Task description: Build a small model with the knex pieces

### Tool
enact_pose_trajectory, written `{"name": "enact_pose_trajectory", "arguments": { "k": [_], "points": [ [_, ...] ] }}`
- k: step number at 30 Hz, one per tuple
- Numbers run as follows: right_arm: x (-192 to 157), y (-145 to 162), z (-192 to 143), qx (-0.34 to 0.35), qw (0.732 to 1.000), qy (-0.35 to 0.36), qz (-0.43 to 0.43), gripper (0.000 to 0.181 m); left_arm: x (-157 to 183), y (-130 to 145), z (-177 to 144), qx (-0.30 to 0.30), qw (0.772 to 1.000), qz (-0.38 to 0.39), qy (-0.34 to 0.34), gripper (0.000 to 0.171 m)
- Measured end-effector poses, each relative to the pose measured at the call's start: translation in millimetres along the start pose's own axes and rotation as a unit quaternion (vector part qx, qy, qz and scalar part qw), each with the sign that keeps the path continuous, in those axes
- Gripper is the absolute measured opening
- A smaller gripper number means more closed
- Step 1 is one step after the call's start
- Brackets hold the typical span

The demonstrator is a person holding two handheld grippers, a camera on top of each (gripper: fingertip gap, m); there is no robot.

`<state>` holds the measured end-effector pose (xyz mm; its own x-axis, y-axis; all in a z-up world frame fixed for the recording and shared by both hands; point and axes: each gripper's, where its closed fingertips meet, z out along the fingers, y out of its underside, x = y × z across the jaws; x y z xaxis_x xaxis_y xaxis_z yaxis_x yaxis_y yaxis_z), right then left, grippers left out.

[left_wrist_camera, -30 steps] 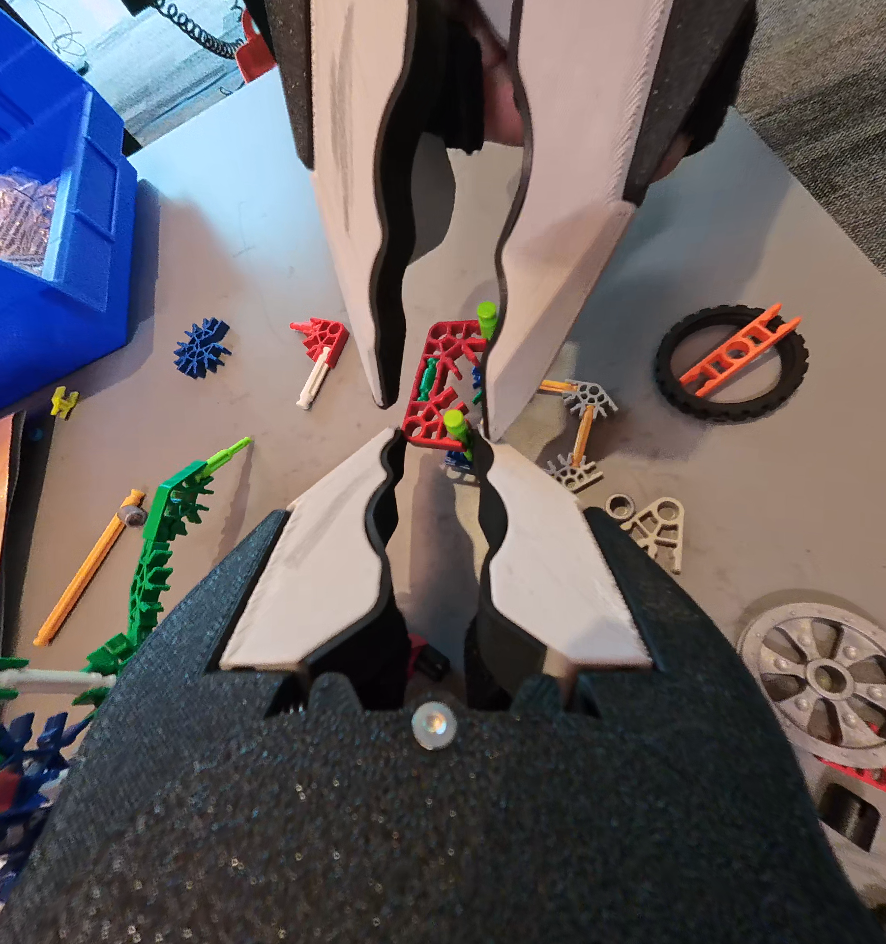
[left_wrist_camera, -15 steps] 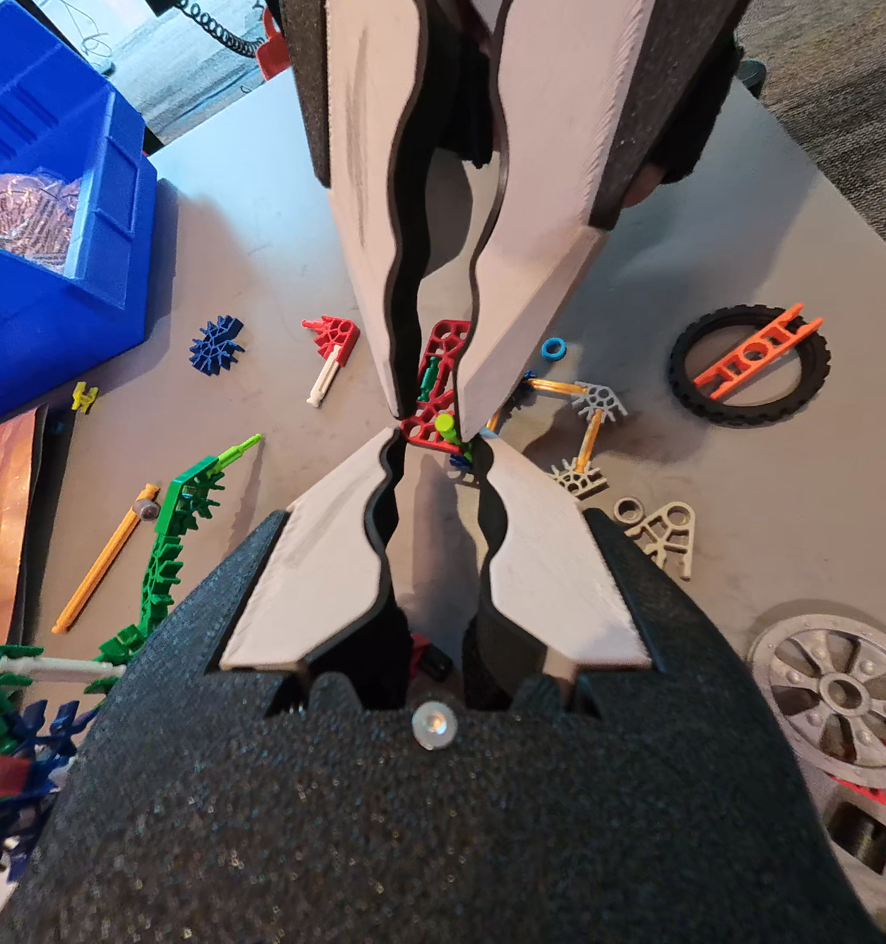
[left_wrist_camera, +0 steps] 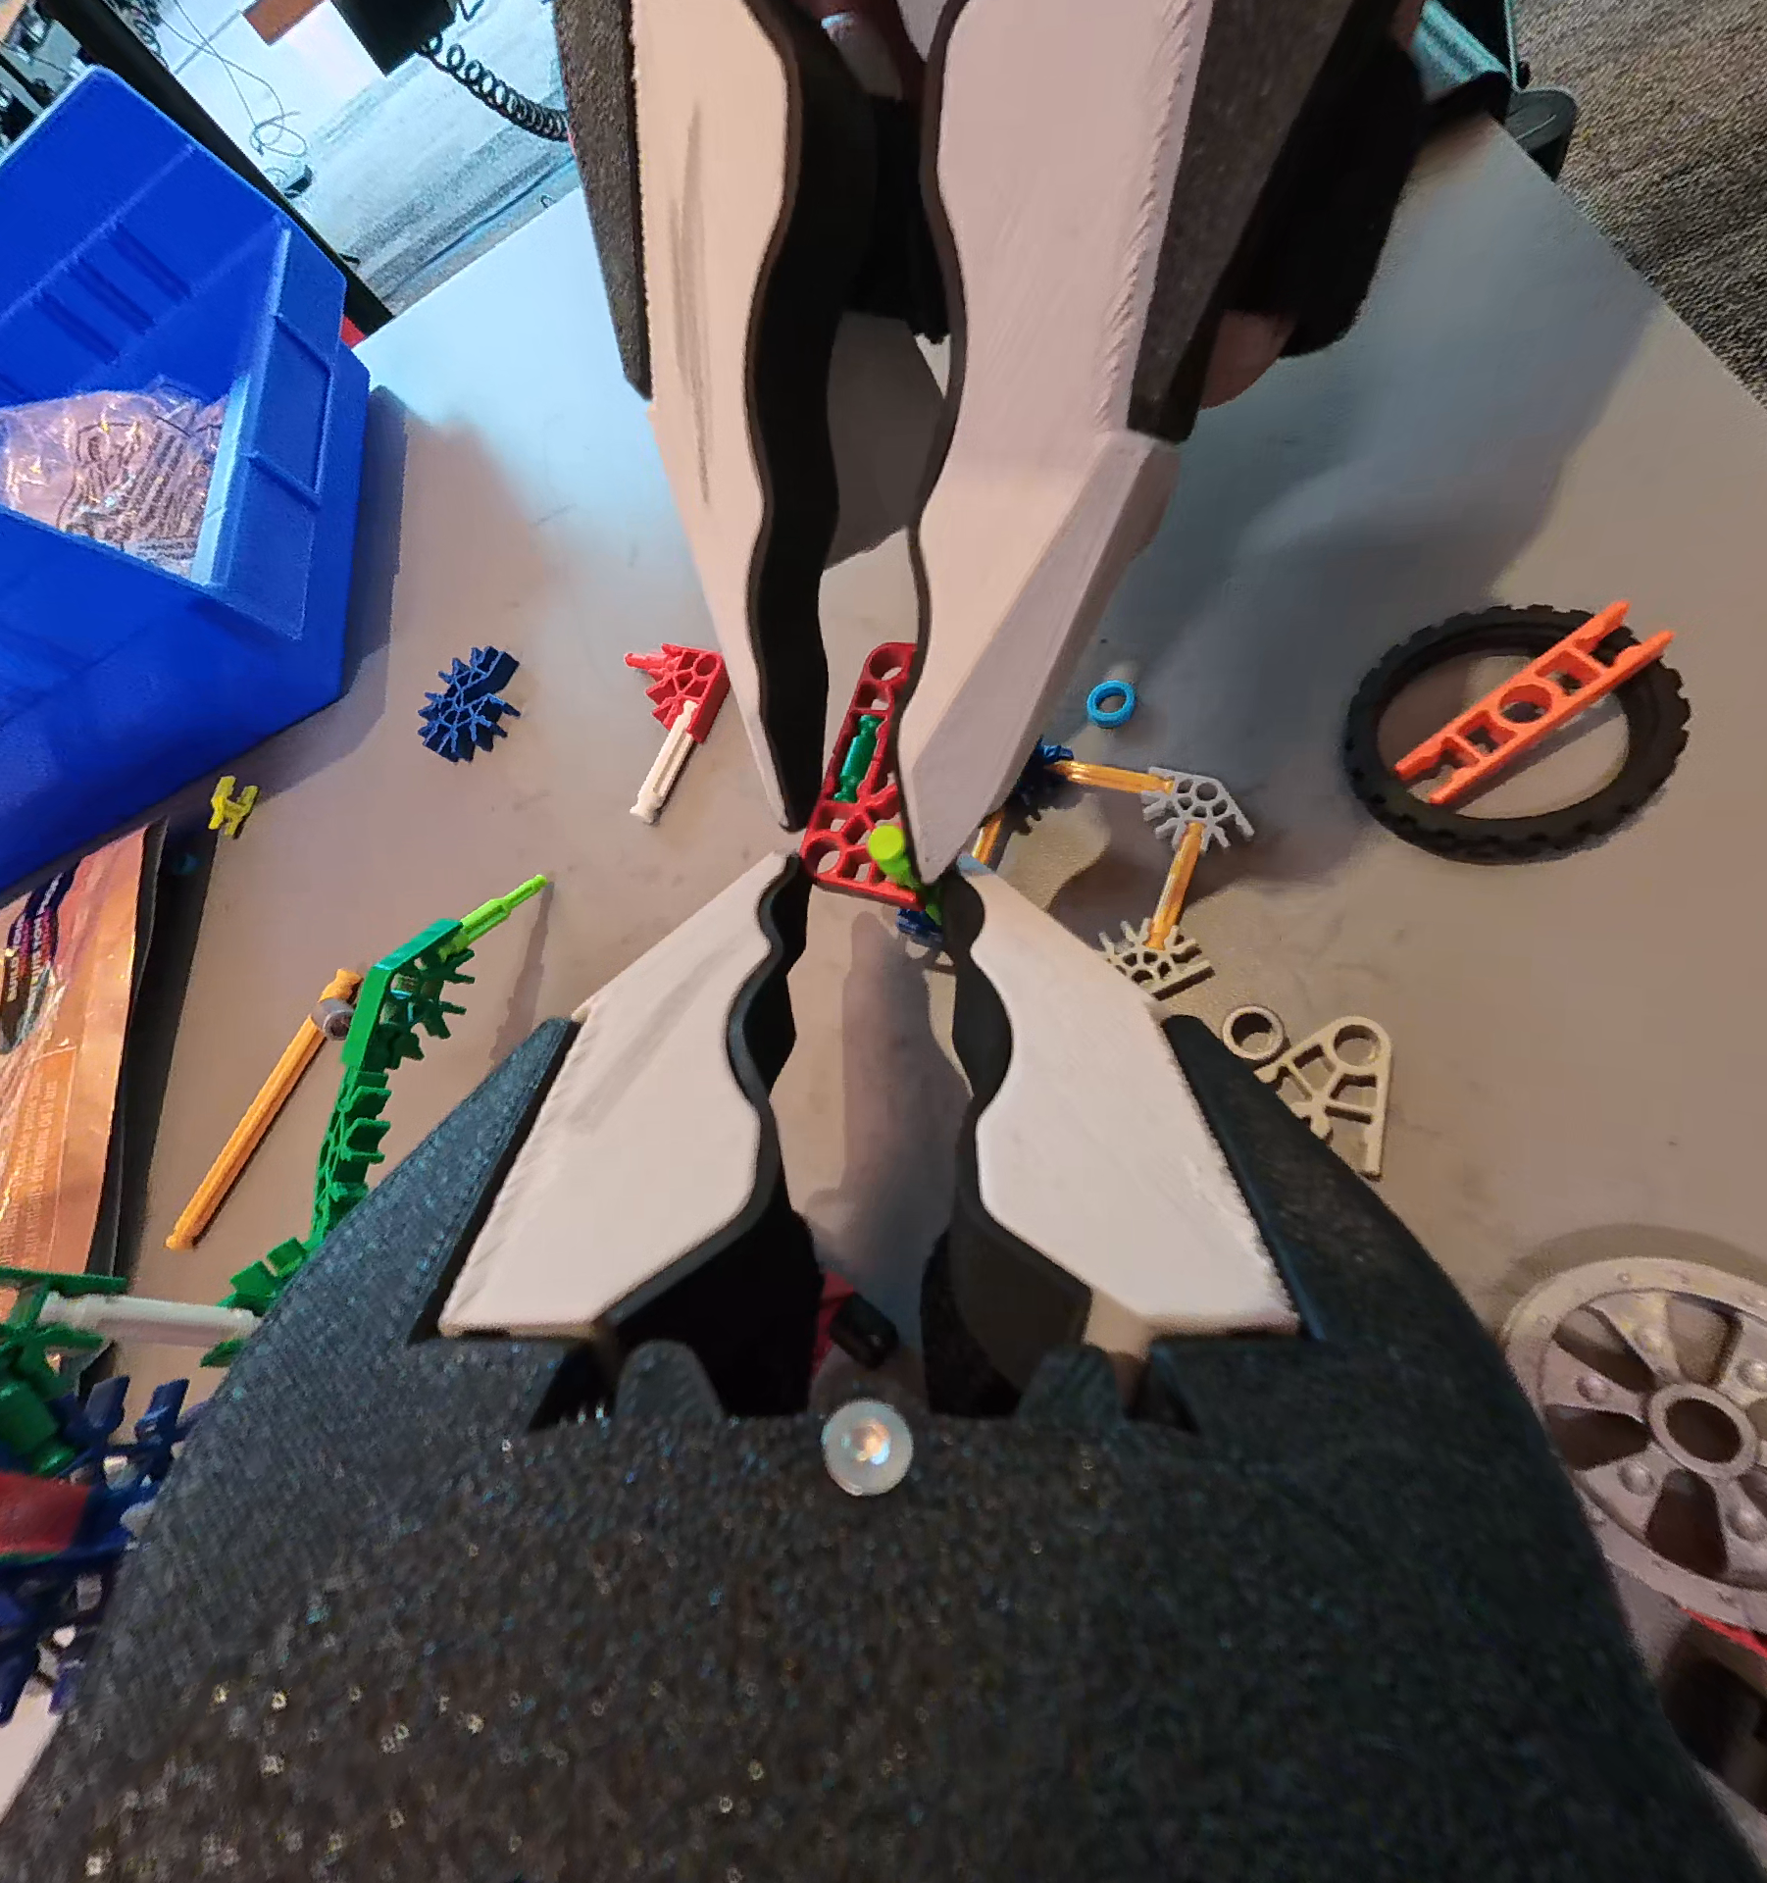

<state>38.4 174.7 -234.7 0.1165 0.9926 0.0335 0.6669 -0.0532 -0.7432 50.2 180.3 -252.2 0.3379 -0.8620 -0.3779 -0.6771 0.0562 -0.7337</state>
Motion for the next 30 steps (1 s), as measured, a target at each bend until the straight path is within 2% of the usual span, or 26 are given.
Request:
{"name": "enact_pose_trajectory", "arguments": {
  "k": [21,25,26,27,30],
  "points": [
    [0,0,2,0.014,1.000,0.019,-0.001,0.018,1,0,2,-0.008,1.000,0.009,-0.009,0.021],
    [4,-5,-11,0.030,0.999,0.018,0.006,0.023,-3,3,2,-0.009,1.000,-0.003,-0.001,0.023],
    [6,-6,-18,0.038,0.999,0.014,0.012,0.030,-4,3,1,-0.008,1.000,-0.005,-0.002,0.023],
    [8,-5,-23,0.039,0.999,0.008,0.019,0.041,-4,3,1,-0.007,1.000,-0.003,-0.004,0.023],
    [10,13,-29,0.015,1.000,0.004,0.004,0.045,-3,2,0,-0.004,1.000,-0.005,0.001,0.023]
  ]
}}
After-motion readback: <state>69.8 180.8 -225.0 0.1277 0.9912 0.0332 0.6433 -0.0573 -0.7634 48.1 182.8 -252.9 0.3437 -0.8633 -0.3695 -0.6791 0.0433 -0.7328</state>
